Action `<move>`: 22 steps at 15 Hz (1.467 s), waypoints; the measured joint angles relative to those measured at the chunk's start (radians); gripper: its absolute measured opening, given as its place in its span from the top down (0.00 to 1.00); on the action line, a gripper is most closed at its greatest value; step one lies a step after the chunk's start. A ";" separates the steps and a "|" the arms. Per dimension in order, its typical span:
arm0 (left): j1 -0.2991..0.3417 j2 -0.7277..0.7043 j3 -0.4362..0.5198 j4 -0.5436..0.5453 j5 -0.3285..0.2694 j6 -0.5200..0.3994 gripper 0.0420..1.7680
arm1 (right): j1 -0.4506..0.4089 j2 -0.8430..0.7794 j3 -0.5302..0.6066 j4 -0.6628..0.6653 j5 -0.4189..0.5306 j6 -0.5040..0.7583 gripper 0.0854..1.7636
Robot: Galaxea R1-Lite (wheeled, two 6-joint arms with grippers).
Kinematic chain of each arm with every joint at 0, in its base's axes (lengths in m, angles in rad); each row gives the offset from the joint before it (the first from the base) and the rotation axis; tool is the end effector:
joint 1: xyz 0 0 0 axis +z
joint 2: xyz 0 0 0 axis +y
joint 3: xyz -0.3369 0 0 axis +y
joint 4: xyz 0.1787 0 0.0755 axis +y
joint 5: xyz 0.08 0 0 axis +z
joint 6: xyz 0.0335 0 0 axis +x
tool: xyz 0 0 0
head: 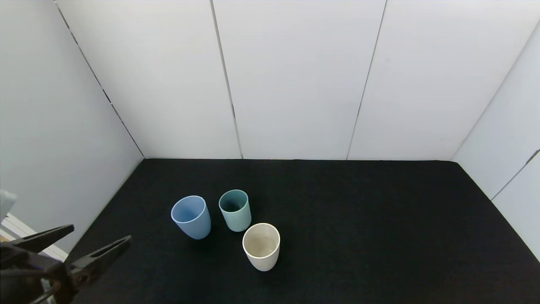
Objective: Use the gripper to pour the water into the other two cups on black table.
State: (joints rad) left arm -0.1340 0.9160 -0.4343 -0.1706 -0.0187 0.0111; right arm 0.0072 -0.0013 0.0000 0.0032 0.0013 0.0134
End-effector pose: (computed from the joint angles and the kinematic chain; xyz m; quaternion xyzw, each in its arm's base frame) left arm 0.0953 -0.0135 0.2166 0.0144 0.1542 -0.0762 0.9850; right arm -0.0448 -0.0003 0.0751 0.0067 0.0010 0.0042 1.0000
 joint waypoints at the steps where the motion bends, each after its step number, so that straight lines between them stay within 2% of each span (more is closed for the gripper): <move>1: 0.000 -0.069 0.000 0.058 0.003 0.000 0.04 | 0.000 0.000 0.000 0.000 0.000 0.000 0.03; 5: 0.000 -0.337 -0.019 0.291 0.025 0.004 0.03 | 0.000 0.000 0.000 0.000 0.000 0.000 0.03; 7: 0.016 -0.461 -0.020 0.380 0.008 0.008 0.03 | 0.000 0.000 0.000 0.000 0.000 0.000 0.03; 9: 0.057 -0.561 0.001 0.414 -0.027 0.009 0.03 | 0.000 0.000 0.000 0.000 0.000 0.000 0.03; 13: 0.122 -0.698 0.052 0.417 -0.116 0.010 0.03 | 0.000 0.000 0.000 0.000 0.000 0.000 0.03; 14: 0.130 -0.728 0.070 0.417 -0.120 0.010 0.03 | 0.000 0.000 0.000 0.000 0.000 0.000 0.03; 16: 0.136 -0.796 0.109 0.407 -0.122 0.024 0.03 | 0.000 0.000 0.000 0.000 0.000 0.000 0.03; 17: 0.136 -0.830 0.142 0.395 -0.119 0.061 0.03 | 0.000 0.000 0.000 0.000 0.000 0.000 0.03; 19: 0.136 -0.876 0.227 0.299 -0.099 0.119 0.03 | 0.000 0.000 0.000 0.000 0.000 0.000 0.03; 22: 0.135 -0.907 0.369 0.156 -0.054 0.161 0.03 | 0.000 0.000 0.000 0.000 0.000 0.000 0.03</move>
State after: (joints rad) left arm 0.0009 0.0085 -0.0653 -0.0147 -0.0726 0.1717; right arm 0.0072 -0.0013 0.0000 0.0032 0.0009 0.0134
